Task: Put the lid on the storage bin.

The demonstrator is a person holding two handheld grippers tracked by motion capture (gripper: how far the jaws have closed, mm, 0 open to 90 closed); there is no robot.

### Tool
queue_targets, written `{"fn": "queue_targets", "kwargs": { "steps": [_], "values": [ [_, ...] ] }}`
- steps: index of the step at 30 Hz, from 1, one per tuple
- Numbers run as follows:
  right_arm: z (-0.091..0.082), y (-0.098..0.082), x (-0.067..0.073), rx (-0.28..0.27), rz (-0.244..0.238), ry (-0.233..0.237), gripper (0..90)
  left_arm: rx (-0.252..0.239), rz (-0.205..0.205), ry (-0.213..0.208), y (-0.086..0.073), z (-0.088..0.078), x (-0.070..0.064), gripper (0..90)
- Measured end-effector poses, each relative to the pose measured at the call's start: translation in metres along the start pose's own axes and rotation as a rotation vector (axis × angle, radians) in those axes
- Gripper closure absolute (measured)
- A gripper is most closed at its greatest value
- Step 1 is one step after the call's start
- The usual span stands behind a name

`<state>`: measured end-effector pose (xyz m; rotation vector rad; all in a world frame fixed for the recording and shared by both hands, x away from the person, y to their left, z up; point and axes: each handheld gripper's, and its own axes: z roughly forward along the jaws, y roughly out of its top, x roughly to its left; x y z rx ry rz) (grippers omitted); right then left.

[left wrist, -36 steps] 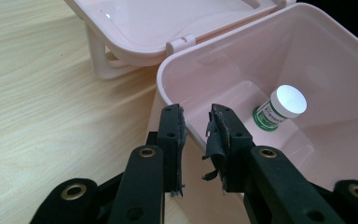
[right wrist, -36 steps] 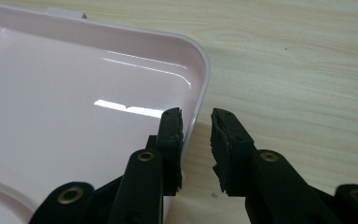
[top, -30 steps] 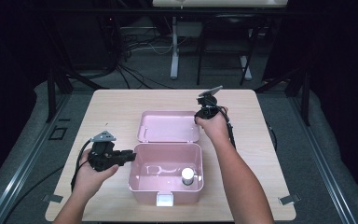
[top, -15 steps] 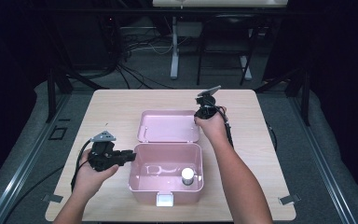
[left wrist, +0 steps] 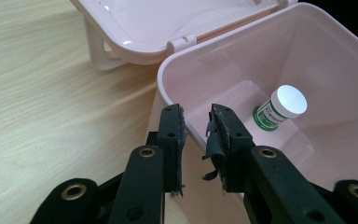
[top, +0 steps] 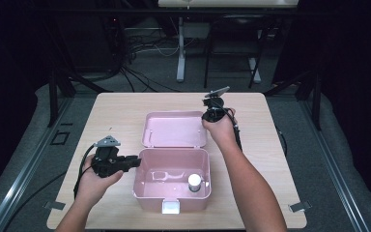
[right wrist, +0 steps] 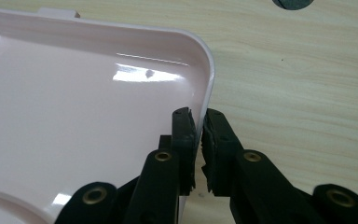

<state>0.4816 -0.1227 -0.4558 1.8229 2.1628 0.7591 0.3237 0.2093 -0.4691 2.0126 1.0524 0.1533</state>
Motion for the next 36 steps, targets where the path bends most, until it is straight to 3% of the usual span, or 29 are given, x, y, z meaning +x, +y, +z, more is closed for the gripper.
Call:
{"fn": "queue_targets", "kwargs": {
  "steps": [36],
  "values": [
    [-0.046,-0.004,0.008,-0.149,-0.055,0.009,85.7,-0.001,-0.003,0.007,0.000,0.000,-0.001,74.5]
  ]
}}
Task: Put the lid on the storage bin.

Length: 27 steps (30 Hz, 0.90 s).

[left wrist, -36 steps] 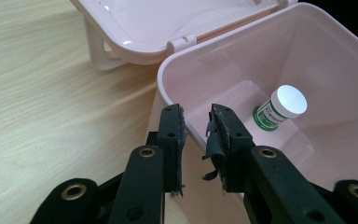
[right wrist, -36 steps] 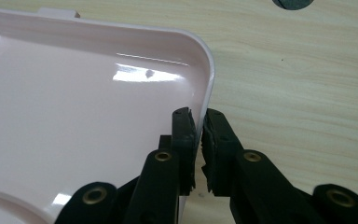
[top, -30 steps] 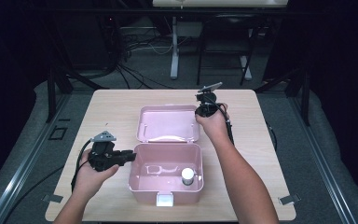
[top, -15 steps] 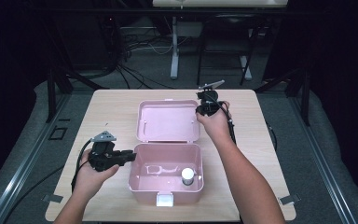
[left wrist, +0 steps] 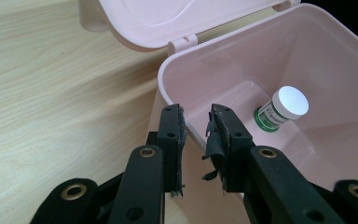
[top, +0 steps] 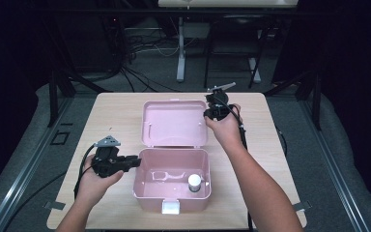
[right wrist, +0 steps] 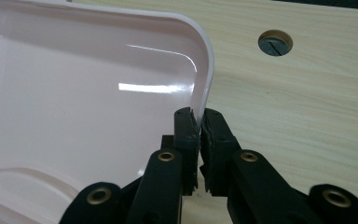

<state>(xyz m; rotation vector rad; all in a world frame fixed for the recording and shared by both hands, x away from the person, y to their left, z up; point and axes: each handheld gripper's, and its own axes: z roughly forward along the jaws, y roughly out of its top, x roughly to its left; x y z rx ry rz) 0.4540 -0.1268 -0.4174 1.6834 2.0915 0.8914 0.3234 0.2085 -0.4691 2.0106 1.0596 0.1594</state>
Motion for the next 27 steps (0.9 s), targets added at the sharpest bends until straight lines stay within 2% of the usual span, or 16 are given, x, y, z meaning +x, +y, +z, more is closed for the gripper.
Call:
{"fn": "queue_targets", "kwargs": {
  "steps": [27],
  "values": [
    [-0.032,-0.007,0.005,-0.084,-0.038,0.029,86.6,0.001,0.000,0.006,0.000,0.000,-0.001,74.5]
  ]
}}
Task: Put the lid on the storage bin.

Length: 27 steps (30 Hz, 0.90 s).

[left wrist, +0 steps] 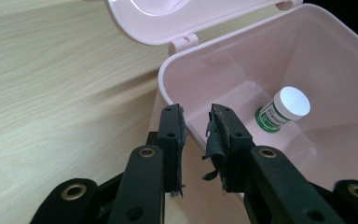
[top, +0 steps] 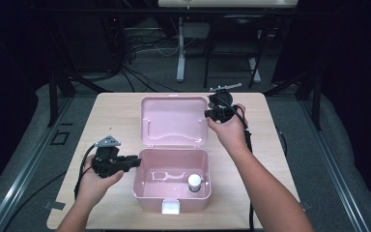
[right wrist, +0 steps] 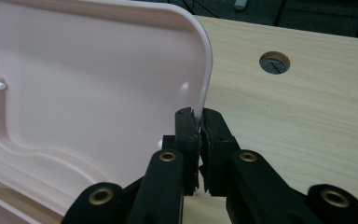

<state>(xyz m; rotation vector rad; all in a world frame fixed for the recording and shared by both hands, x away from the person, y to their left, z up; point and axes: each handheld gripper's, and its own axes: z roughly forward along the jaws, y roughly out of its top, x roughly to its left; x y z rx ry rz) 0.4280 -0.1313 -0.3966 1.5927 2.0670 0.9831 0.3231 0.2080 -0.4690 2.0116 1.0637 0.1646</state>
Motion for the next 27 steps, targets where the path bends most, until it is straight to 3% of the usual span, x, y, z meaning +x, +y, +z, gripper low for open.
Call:
{"fn": "queue_targets", "kwargs": {
  "steps": [11,27],
  "values": [
    [-0.015,-0.004,0.003,-0.034,-0.031,0.015,86.8,0.001,-0.002,0.003,0.000,0.000,0.000,74.5],
    [-0.030,-0.013,0.004,-0.079,-0.034,0.047,87.1,0.002,-0.002,0.006,0.000,0.000,-0.001,74.4]
  ]
}}
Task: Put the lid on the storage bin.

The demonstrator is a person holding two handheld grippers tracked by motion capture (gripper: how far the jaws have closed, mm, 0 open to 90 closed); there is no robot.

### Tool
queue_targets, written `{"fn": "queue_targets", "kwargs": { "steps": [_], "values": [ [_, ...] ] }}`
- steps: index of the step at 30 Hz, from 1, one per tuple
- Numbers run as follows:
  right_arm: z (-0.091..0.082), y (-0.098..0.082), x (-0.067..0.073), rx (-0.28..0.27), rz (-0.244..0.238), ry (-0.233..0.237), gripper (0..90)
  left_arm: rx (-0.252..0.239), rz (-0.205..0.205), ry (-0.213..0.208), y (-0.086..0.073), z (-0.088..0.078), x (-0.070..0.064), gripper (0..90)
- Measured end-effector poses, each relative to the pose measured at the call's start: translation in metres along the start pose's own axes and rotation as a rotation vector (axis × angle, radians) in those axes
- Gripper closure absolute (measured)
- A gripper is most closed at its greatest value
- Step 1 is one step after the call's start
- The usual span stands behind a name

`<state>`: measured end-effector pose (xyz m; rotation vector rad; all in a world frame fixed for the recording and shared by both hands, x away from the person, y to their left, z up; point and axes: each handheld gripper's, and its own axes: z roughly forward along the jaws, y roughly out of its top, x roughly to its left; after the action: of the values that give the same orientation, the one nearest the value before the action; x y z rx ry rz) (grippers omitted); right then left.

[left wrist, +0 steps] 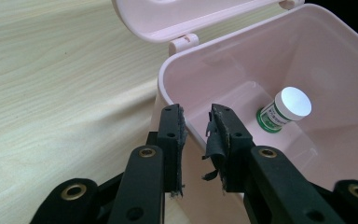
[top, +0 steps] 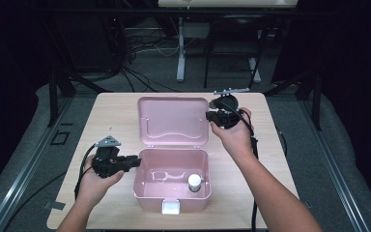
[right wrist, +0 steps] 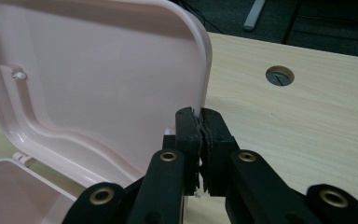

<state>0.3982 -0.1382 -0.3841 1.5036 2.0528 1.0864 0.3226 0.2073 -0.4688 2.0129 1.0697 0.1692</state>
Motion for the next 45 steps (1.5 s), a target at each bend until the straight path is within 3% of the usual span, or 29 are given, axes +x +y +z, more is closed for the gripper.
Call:
{"fn": "queue_targets", "kwargs": {
  "steps": [38,45],
  "values": [
    [-0.025,-0.020,0.006,-0.093,-0.053,0.031,87.3,-0.007,-0.006,-0.008,0.000,0.000,0.001,74.3],
    [-0.025,-0.023,0.006,-0.116,-0.066,0.029,87.3,-0.051,-0.012,-0.012,0.001,-0.001,0.002,72.3]
  ]
}}
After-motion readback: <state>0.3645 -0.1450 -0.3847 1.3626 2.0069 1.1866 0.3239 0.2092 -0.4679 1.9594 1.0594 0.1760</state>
